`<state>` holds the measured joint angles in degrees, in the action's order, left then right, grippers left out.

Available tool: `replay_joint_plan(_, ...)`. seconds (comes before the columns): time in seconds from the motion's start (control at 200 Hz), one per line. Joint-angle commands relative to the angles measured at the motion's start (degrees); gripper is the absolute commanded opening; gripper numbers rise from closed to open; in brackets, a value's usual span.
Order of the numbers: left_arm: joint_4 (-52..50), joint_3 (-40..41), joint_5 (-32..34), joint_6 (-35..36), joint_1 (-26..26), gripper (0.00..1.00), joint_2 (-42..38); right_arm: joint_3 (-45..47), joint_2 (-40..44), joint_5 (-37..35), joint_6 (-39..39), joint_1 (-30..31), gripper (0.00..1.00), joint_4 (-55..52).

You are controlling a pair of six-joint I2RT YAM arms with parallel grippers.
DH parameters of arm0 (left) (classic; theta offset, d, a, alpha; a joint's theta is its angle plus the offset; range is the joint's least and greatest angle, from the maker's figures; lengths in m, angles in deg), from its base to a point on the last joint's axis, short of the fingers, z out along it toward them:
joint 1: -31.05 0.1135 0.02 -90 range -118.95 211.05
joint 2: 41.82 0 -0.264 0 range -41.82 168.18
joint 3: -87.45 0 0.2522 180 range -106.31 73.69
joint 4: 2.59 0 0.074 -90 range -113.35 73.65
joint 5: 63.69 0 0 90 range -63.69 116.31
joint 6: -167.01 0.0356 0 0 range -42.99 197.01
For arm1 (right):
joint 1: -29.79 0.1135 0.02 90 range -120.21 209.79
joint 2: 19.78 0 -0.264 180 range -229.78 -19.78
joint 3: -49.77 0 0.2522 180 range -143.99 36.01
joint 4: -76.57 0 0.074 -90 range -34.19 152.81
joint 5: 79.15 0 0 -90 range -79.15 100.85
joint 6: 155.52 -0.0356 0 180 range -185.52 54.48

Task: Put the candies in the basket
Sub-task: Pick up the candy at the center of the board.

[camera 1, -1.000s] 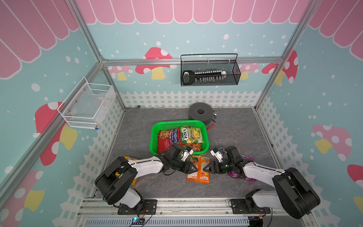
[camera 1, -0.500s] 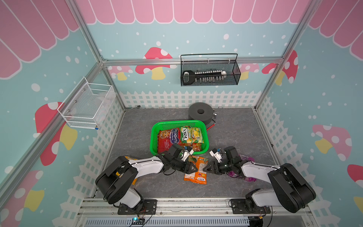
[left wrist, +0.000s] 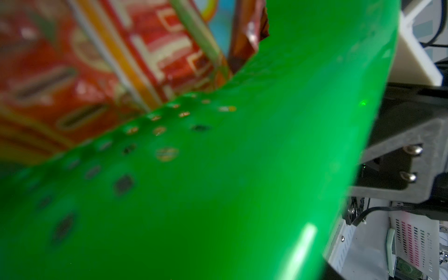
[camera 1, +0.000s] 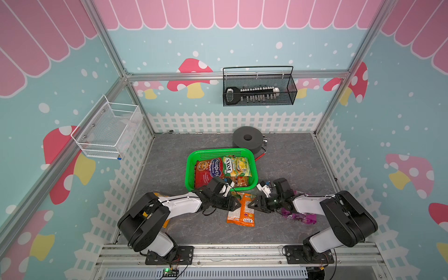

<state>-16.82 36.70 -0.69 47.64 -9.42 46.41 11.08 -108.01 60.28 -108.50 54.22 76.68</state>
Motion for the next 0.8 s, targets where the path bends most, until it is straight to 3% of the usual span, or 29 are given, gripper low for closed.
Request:
replay_joint_plan(0.0,-2.3,1.9,-2.6,-1.8,-0.6,0.63,0.8,1.0,-2.1,-1.3,-0.1,0.2,0.55,0.7)
replay_joint_plan(0.145,-1.6,1.8,-5.1,-1.4,-0.6,0.60,0.9,1.9,-0.4,1.0,-0.8,0.3,0.44,5.1)
replay_joint_plan(0.325,-2.1,2.3,-5.4,-1.4,-0.6,0.60,-0.1,2.9,2.7,2.1,-1.3,0.4,0.14,6.2)
replay_joint_plan(0.415,-5.6,1.7,-3.3,-0.6,-0.4,0.62,-2.4,1.3,5.4,1.0,0.8,0.4,0.01,-0.2)
replay_joint_plan(0.795,-14.4,-2.0,13.8,-1.2,2.1,0.67,-19.6,-7.8,20.5,-4.2,5.8,1.0,0.00,-24.7)
